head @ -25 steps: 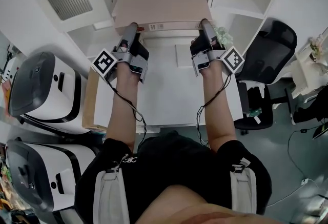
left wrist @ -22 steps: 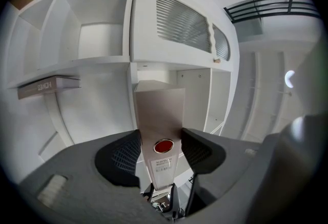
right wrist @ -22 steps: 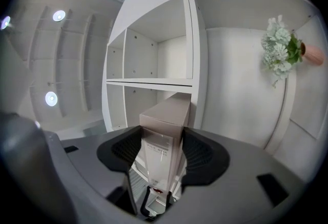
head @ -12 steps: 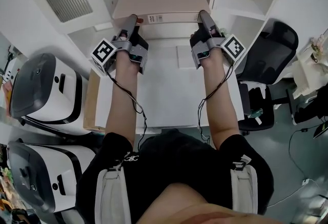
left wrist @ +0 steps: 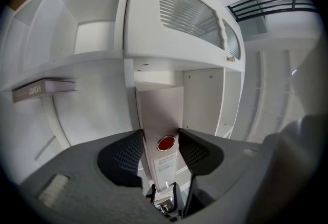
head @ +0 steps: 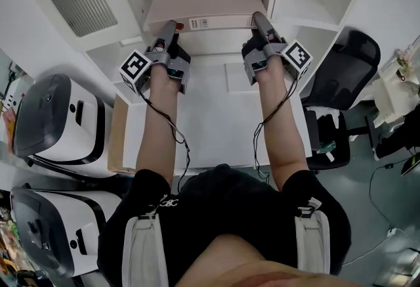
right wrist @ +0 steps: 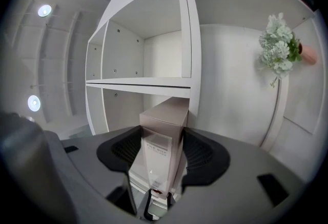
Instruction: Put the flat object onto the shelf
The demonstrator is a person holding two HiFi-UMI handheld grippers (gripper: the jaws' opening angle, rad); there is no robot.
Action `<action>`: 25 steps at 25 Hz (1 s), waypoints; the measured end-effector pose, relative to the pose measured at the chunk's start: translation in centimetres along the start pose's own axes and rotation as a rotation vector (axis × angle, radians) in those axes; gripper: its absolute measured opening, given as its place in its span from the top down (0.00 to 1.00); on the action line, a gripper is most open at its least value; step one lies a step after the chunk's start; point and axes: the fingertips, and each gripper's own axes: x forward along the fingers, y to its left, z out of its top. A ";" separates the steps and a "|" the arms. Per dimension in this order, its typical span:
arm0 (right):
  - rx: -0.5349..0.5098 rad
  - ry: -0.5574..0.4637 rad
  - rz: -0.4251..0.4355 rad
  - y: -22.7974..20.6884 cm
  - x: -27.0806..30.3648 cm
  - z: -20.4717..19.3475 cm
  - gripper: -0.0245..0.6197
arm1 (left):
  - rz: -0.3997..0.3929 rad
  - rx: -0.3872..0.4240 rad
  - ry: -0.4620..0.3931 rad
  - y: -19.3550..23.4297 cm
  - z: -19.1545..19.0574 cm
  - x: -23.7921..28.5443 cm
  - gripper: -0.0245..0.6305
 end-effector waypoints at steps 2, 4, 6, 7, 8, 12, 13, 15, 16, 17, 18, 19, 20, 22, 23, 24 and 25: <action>-0.007 -0.001 0.005 -0.1 0.4 0.2 0.57 | 0.007 -0.001 0.000 0.1 0.1 0.5 0.63; -0.024 0.005 0.024 -0.3 0.5 0.3 0.57 | 0.011 0.000 -0.001 0.2 0.1 0.7 0.63; -0.061 0.028 0.051 -0.3 0.6 0.1 0.57 | 0.015 -0.001 -0.010 0.4 0.3 0.8 0.64; -0.084 0.042 0.060 -0.4 0.7 -0.1 0.58 | 0.016 0.000 -0.016 0.4 0.5 0.9 0.64; -0.105 0.055 0.066 -0.4 0.9 -0.2 0.59 | 0.016 0.001 -0.021 0.5 0.7 1.0 0.64; -0.124 0.056 0.044 -0.9 1.1 0.0 0.60 | 0.019 0.021 -0.022 0.7 0.7 1.5 0.64; -0.124 0.048 0.033 -1.0 1.2 0.1 0.61 | 0.021 0.032 -0.017 0.8 0.6 1.7 0.65; -0.139 0.034 0.004 -1.3 1.3 0.5 0.62 | 0.023 0.055 -0.007 0.9 0.5 2.0 0.65; -0.148 0.029 -0.009 -1.4 1.4 0.6 0.62 | 0.025 0.066 -0.002 1.0 0.5 2.2 0.65; -0.153 0.026 -0.014 -1.5 1.5 0.7 0.63 | 0.026 0.076 0.001 1.1 0.4 2.3 0.66; -0.159 0.026 -0.016 -1.6 1.6 0.7 0.63 | 0.027 0.085 0.002 1.2 0.5 2.4 0.66; -0.169 0.027 -0.018 -1.6 1.7 0.8 0.63 | 0.029 0.093 0.002 1.3 0.5 2.6 0.66; -0.186 0.029 -0.021 -1.6 1.7 0.7 0.64 | 0.031 0.099 0.001 1.4 0.6 2.8 0.66; -0.221 0.033 -0.028 -1.6 1.7 0.7 0.65 | 0.035 0.108 -0.001 1.5 0.8 3.0 0.66; -0.232 0.035 -0.033 -1.7 1.7 0.6 0.66 | 0.037 0.111 -0.002 1.6 0.8 3.1 0.67; -0.237 0.037 -0.039 -1.8 1.7 0.6 0.67 | 0.038 0.115 -0.002 1.6 0.8 3.1 0.67; -0.241 0.037 -0.046 -1.9 1.7 0.7 0.68 | 0.039 0.119 0.000 1.6 0.8 3.1 0.67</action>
